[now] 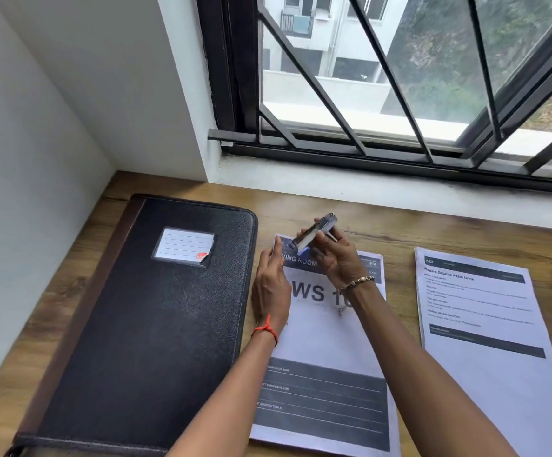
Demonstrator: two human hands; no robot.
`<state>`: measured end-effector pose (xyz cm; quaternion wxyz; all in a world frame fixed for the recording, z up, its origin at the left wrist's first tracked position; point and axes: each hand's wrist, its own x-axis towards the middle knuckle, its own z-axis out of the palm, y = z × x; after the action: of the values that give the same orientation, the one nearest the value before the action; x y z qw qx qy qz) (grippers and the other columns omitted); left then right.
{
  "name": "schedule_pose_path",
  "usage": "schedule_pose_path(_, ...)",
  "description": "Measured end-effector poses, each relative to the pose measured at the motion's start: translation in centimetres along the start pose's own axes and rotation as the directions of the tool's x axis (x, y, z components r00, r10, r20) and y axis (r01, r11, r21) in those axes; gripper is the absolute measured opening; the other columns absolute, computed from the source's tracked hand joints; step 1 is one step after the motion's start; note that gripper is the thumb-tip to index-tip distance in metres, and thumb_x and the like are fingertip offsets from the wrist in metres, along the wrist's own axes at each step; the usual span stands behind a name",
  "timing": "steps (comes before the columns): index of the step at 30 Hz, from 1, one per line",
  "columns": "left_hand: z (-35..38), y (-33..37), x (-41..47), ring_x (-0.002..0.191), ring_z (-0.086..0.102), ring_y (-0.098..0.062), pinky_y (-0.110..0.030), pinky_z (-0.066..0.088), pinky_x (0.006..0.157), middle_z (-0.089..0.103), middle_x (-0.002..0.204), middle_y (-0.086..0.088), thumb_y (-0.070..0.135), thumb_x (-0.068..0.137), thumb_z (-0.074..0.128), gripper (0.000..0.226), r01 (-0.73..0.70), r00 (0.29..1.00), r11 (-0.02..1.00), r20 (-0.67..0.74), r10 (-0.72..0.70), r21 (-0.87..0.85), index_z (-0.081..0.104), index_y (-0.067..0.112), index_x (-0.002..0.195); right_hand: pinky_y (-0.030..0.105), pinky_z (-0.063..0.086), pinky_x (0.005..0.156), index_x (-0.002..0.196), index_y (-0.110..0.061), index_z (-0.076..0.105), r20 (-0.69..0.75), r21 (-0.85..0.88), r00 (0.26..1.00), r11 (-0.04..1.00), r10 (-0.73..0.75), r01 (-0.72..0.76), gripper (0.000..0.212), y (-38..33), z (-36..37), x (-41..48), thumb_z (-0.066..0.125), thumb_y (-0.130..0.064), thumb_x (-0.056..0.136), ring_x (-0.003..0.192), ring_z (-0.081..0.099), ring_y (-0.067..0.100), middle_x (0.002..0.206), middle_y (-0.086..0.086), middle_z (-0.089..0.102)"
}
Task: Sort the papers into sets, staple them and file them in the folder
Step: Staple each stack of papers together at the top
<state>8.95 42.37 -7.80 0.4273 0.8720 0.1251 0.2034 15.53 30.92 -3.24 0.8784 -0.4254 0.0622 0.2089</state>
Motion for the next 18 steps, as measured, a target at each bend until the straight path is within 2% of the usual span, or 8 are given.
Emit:
schedule_pose_path(3,0.0,-0.2,0.0,0.097,0.050,-0.002,-0.012,0.040,0.083,0.057,0.119,-0.006,-0.015,0.087,0.047,0.059,-0.017,1.000,0.998,-0.008,0.016,-0.058,0.041,0.011,0.139,0.024,0.056,0.072,0.101,-0.007,0.057,0.015,-0.066,0.995,0.993,-0.098,0.099,0.046,-1.0,0.9,1.8,0.076,-0.012,0.059,0.086,0.069,0.019,0.088,0.008,0.072)
schedule_pose_path(6,0.0,-0.4,0.0,0.103,0.053,-0.008,-0.015,0.042,0.090,0.058,0.121,-0.005,-0.016,0.086,0.046,0.061,-0.042,0.999,0.996,-0.023,0.040,-0.078,0.041,0.012,0.139,0.023,0.055,0.079,0.098,-0.006,0.058,-0.001,-0.322,0.992,0.939,-0.127,0.120,0.021,-1.3,0.9,3.1,0.059,0.005,0.081,0.081,0.069,0.015,0.081,0.003,0.073)
schedule_pose_path(9,0.1,-0.3,0.0,0.104,0.054,-0.009,-0.016,0.043,0.092,0.058,0.121,-0.005,-0.014,0.087,0.047,0.058,-0.036,0.999,0.996,-0.039,0.032,-0.087,0.041,0.013,0.139,0.026,0.053,0.084,0.095,-0.008,0.061,0.000,-0.500,0.995,0.862,-0.096,0.083,0.017,-1.4,0.1,3.9,0.056,0.005,0.084,0.080,0.068,0.014,0.080,-0.001,0.072)
schedule_pose_path(14,0.0,-0.3,-0.1,0.104,0.051,-0.003,-0.015,0.043,0.092,0.057,0.123,-0.003,-0.012,0.088,0.046,0.059,-0.033,0.999,0.996,-0.037,0.030,-0.082,0.037,0.015,0.140,0.027,0.053,0.081,0.108,0.002,0.059,0.025,-0.579,0.999,0.814,-0.047,0.052,0.022,-2.0,0.0,4.5,0.056,0.003,0.086,0.073,0.069,0.013,0.079,0.000,0.072)
schedule_pose_path(18,-0.1,-0.2,-0.1,0.105,0.051,-0.003,-0.011,0.039,0.093,0.057,0.124,-0.004,-0.016,0.086,0.047,0.063,-0.032,0.999,0.996,-0.035,0.029,-0.080,0.037,0.015,0.140,0.034,0.051,0.086,0.102,-0.003,0.062,0.091,-0.696,0.994,0.718,0.057,0.022,0.019,-2.3,0.6,4.6,0.061,0.000,0.083,0.076,0.068,0.016,0.086,0.010,0.070)
